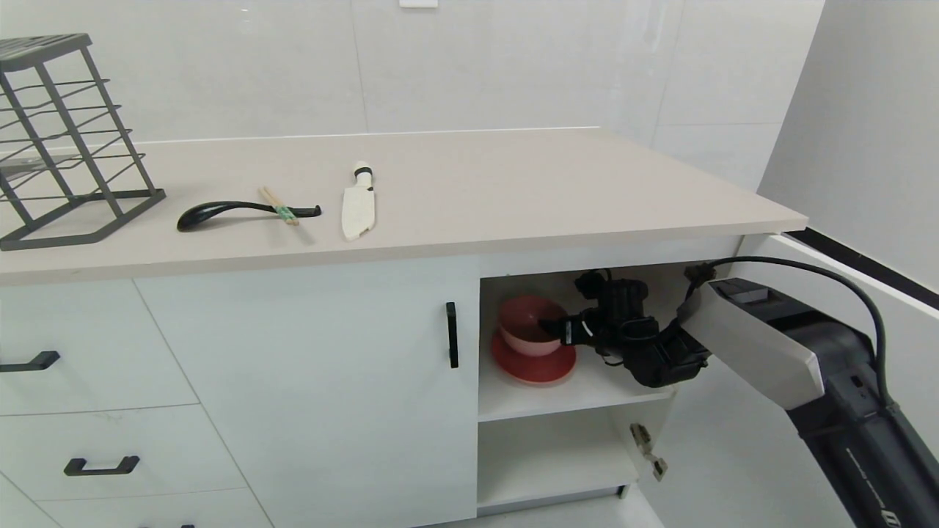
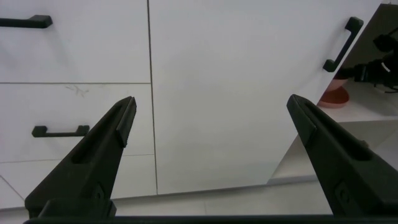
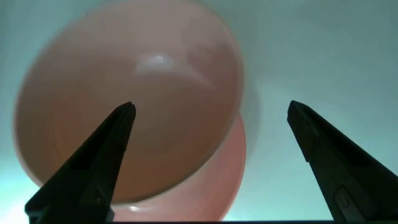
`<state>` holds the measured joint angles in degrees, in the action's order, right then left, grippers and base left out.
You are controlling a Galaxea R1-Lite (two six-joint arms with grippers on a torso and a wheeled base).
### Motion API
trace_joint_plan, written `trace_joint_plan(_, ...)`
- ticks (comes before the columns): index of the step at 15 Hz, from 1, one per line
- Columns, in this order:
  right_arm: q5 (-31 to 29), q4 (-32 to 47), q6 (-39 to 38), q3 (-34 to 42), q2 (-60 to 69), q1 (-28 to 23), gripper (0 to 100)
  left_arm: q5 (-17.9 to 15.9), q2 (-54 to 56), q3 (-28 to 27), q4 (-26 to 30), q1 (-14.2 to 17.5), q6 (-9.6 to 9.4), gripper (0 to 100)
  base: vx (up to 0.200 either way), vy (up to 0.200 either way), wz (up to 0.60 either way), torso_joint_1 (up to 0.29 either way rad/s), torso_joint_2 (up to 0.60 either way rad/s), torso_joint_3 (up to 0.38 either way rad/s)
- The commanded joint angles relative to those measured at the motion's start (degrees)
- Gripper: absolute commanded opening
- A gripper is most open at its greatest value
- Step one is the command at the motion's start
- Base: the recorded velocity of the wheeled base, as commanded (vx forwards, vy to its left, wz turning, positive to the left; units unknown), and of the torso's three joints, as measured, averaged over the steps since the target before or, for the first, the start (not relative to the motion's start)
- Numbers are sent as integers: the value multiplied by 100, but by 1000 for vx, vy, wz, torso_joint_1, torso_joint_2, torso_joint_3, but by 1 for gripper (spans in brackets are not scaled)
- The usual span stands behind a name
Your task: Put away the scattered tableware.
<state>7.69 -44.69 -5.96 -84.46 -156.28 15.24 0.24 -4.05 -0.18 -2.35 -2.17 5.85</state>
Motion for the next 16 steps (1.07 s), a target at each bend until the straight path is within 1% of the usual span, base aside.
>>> trace_joint_plan(1,4,-259,7,70,28,14,100,2,0,1,-2,15,4,100,0,0,0,0,0,0)
trace_joint_plan(2,-5,-514,25,210,107,41,100,2,9,1,-2,24,4,100,0,0,0,0,0,0)
trace_joint_plan(3,-5,-567,34,254,133,41,100,2,9,1,-2,24,4,100,0,0,0,0,0,0)
trace_joint_plan(4,4,-778,42,571,353,67,100,2,18,1,-2,59,4,100,0,0,0,0,0,0)
trace_joint_plan(6,4,-1209,42,1335,748,155,100,2,53,1,-2,76,4,100,0,0,0,0,0,0)
trace_joint_plan(7,4,-1631,42,1898,986,260,100,2,53,1,-2,76,-5,100,0,0,0,0,0,0)
trace_joint_plan(8,13,-1806,42,2188,1100,313,100,2,53,1,-2,76,4,100,0,0,0,0,0,0)
trace_joint_plan(9,13,-2070,51,2654,1276,383,100,2,53,1,-2,76,4,100,0,0,0,0,0,0)
trace_joint_plan(10,22,-2483,51,3278,1557,524,100,2,53,1,-2,76,4,100,0,0,0,0,0,0)
trace_joint_plan(12,66,-2729,51,3998,1900,682,100,2,53,1,-2,76,4,100,0,0,0,0,0,0)
trace_joint_plan(14,75,-2958,95,4552,2076,840,100,2,53,1,-2,76,4,100,0,0,0,0,0,0)
trace_joint_plan(16,83,-3081,157,4772,2172,972,100,2,53,1,-2,76,4,100,0,0,0,0,0,0)
